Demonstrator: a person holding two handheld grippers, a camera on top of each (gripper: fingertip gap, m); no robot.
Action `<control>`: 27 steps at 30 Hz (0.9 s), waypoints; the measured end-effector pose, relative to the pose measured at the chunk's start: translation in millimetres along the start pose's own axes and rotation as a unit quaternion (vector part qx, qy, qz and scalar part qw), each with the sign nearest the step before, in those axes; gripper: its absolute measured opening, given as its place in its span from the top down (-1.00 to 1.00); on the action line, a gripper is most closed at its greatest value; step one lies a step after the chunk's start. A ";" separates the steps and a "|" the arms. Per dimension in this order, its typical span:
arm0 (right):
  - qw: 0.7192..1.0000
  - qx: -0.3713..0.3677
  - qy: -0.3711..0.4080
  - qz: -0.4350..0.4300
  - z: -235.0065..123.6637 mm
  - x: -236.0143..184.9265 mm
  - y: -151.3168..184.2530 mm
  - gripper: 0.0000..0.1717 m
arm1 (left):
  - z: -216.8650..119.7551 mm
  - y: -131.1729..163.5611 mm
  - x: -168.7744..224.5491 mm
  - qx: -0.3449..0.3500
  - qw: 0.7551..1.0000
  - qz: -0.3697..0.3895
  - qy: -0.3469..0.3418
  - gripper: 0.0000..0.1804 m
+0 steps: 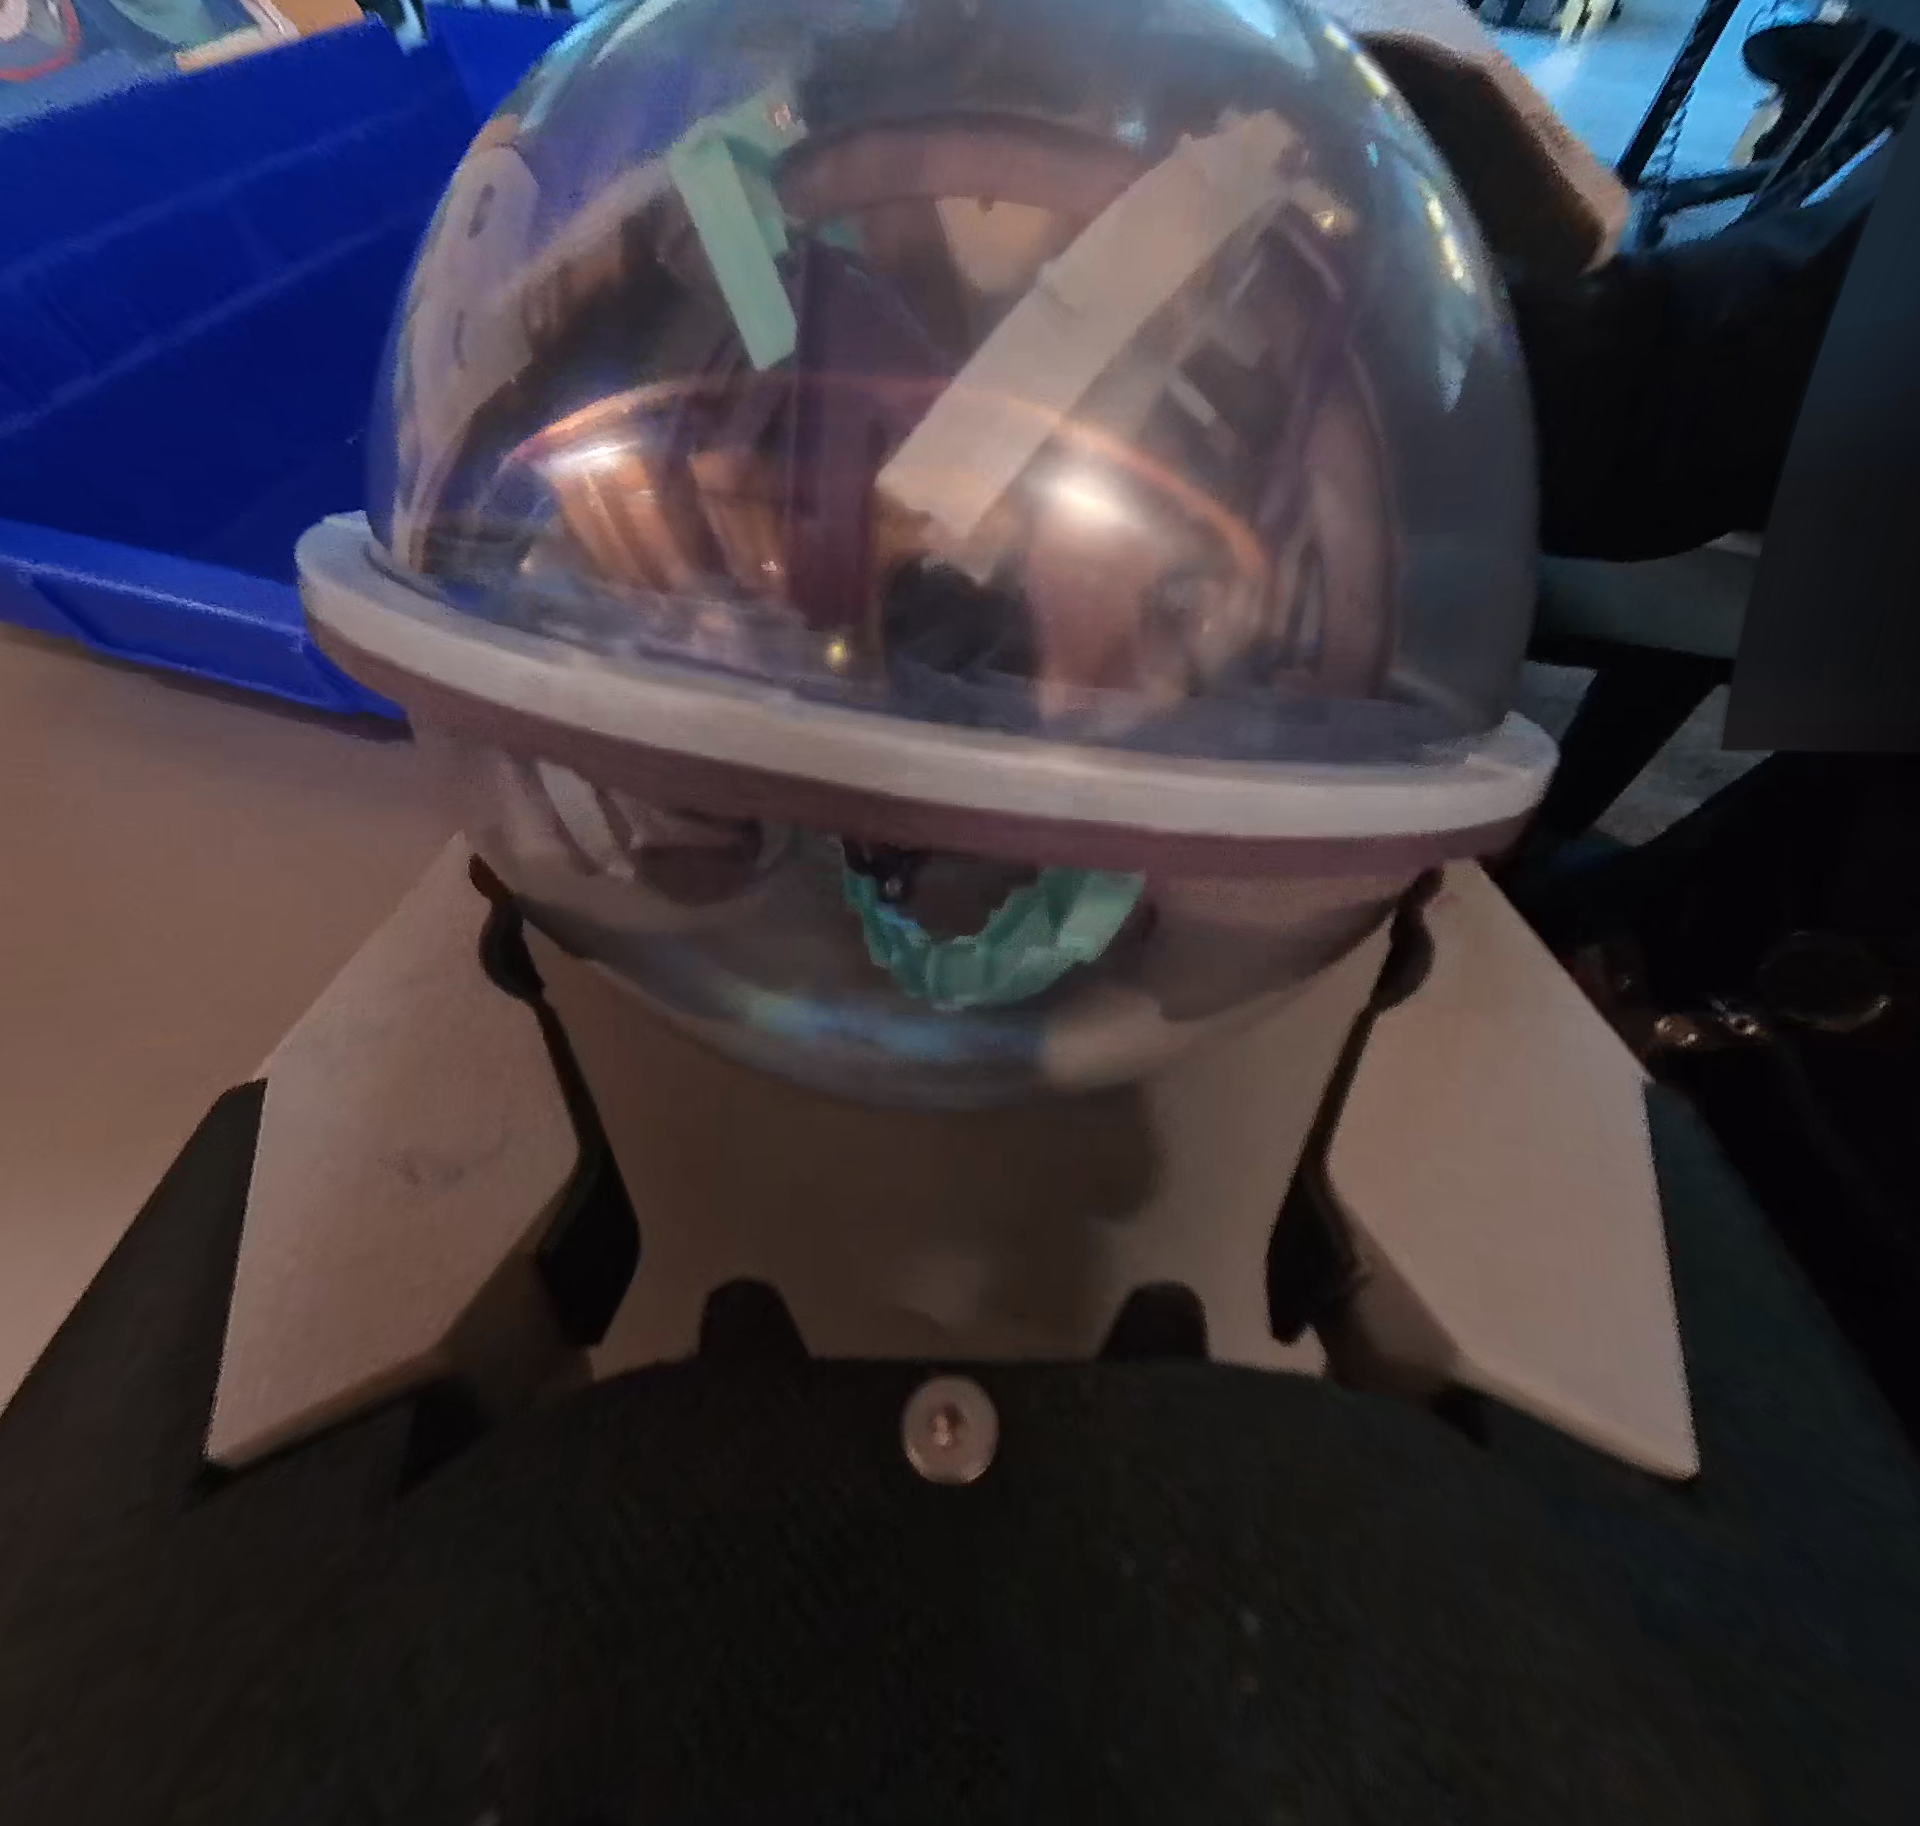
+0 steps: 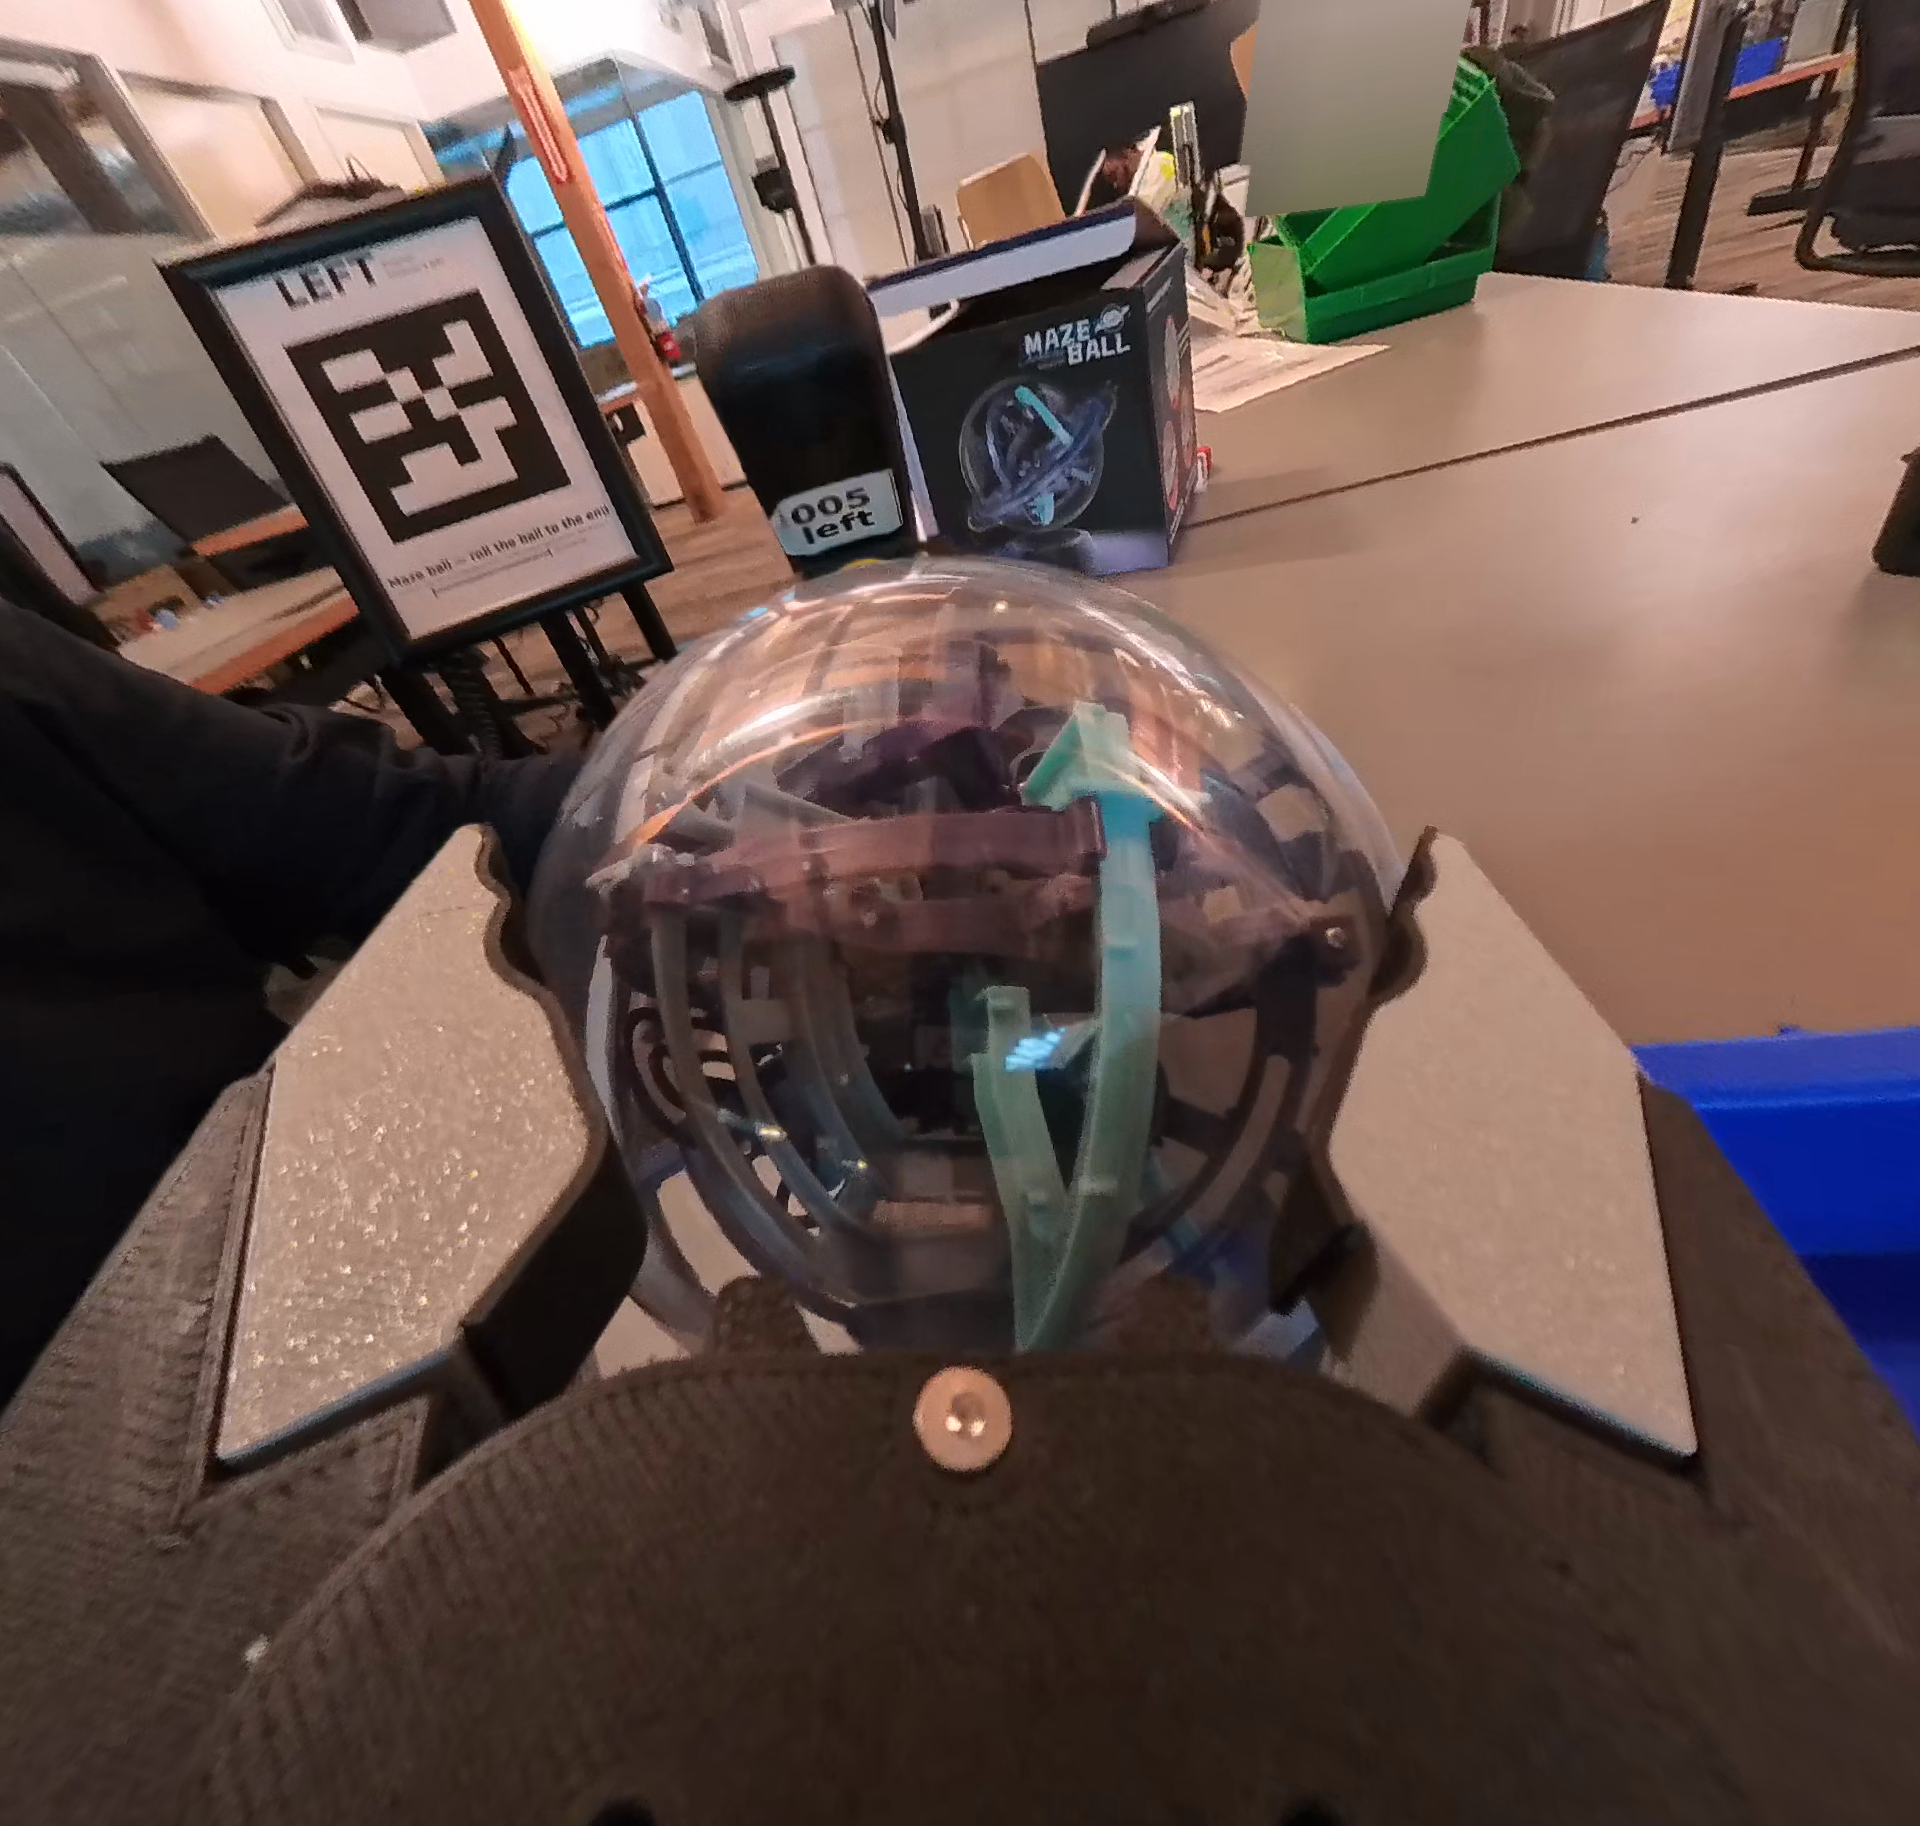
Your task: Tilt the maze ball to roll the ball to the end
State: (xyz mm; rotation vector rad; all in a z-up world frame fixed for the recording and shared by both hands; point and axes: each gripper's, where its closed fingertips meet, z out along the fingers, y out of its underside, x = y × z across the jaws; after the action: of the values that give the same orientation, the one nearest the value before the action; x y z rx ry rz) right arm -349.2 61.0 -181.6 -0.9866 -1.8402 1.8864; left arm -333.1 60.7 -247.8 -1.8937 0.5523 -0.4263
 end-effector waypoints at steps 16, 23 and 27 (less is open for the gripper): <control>0.998 0.030 -0.002 0.054 -2.9 4.5 -9.4 -0.80 | -4.1 -14.6 -2.0 0.036 0.999 -0.015 0.001 -0.76; 1.000 0.028 -0.001 0.015 -1.2 0.4 -9.4 -0.81 | -2.3 -10.4 -0.7 0.028 1.000 -0.013 0.003 -0.76; 0.995 0.071 0.024 -0.064 -1.1 -3.7 -22.5 -0.76 | -9.9 -18.3 -3.2 0.063 0.995 -0.067 0.026 -0.76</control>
State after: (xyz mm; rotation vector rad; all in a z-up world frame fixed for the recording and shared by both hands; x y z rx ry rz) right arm -351.0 62.0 -158.9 -0.8398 -1.6736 1.8708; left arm -337.8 60.9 -227.3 -1.8074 0.4233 -0.5861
